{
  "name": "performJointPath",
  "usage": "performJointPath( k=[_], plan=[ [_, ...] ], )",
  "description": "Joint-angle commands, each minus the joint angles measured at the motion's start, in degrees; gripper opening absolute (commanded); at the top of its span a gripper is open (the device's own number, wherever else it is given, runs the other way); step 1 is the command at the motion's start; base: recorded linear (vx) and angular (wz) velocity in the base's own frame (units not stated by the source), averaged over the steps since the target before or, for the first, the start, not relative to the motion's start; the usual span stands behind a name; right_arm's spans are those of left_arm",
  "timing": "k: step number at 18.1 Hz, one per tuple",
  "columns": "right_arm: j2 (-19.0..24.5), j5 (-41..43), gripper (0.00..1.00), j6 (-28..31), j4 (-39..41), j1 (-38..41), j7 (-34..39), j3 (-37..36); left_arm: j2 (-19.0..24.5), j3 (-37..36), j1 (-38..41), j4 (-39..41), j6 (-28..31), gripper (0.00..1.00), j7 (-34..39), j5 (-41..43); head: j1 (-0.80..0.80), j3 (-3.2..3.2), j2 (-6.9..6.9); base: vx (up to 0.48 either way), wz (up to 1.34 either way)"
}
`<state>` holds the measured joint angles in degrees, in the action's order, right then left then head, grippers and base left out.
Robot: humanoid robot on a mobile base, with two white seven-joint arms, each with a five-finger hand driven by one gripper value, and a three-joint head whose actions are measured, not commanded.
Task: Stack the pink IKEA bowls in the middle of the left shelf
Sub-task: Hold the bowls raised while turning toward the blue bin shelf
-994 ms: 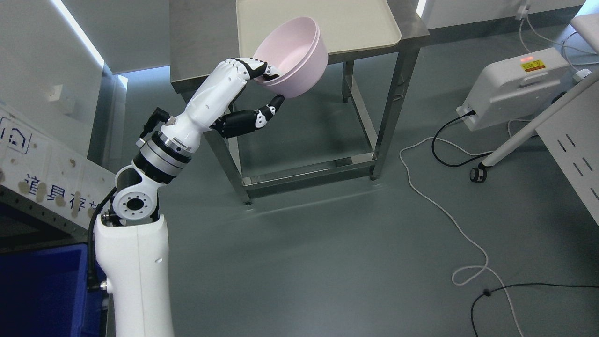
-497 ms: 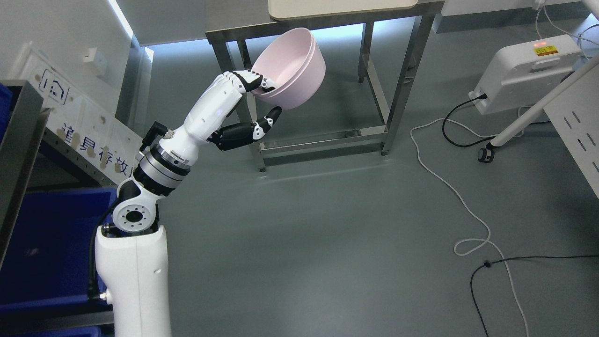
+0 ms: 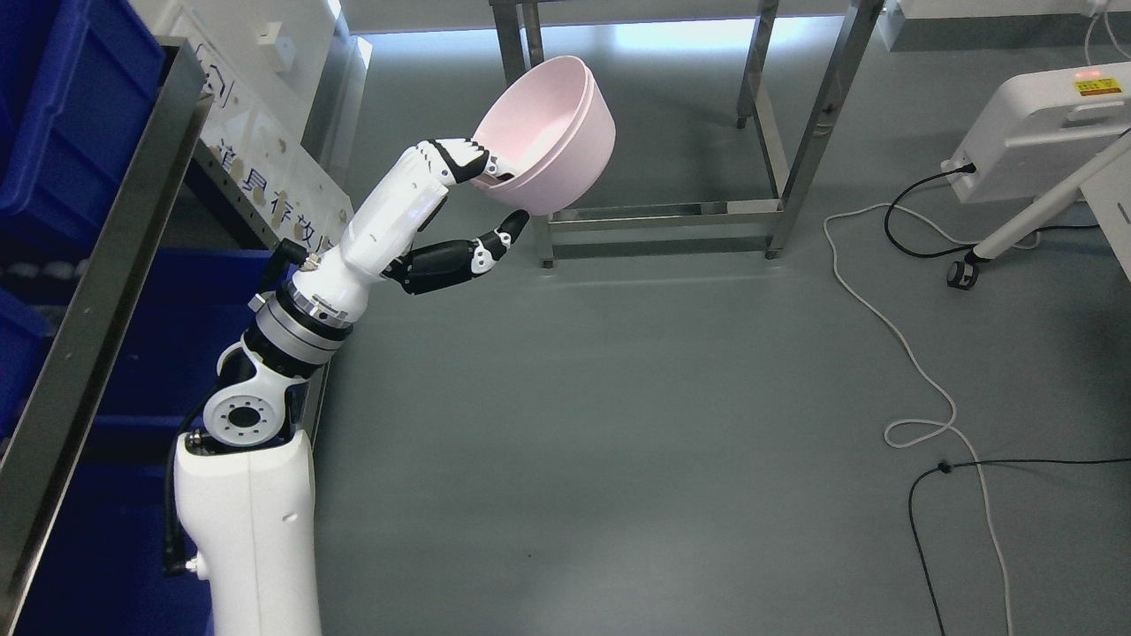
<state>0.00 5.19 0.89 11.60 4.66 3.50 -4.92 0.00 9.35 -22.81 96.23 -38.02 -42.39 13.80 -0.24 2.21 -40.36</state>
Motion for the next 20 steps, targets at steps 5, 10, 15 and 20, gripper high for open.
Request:
performJointPath(
  k=[5, 10, 15, 20],
  plan=[
    [-1.0, 0.0, 1.00, 0.0, 0.0, 0.0, 0.0, 0.0, 1.1, 4.0, 5.9, 0.1, -4.5, 0.06, -2.4, -6.9, 0.00, 0.00, 0.00, -0.270, 0.21],
    [-1.0, 0.0, 1.00, 0.0, 0.0, 0.0, -0.1, 0.0, 1.0, 0.5, 5.2, 0.2, -4.8, 0.07, -2.3, -6.9, 0.00, 0.00, 0.00, -0.278, 0.26],
    [-1.0, 0.0, 1.00, 0.0, 0.0, 0.0, -0.1, 0.0, 1.1, -0.6, 1.7, 0.2, -4.8, 0.07, -3.0, -6.9, 0.00, 0.00, 0.00, -0.328, 0.60],
    [-1.0, 0.0, 1.00, 0.0, 0.0, 0.0, 0.0, 0.0, 1.0, -5.5, 1.9, 3.3, -4.8, 0.07, -3.0, -6.9, 0.00, 0.00, 0.00, -0.319, 0.89]
  ],
)
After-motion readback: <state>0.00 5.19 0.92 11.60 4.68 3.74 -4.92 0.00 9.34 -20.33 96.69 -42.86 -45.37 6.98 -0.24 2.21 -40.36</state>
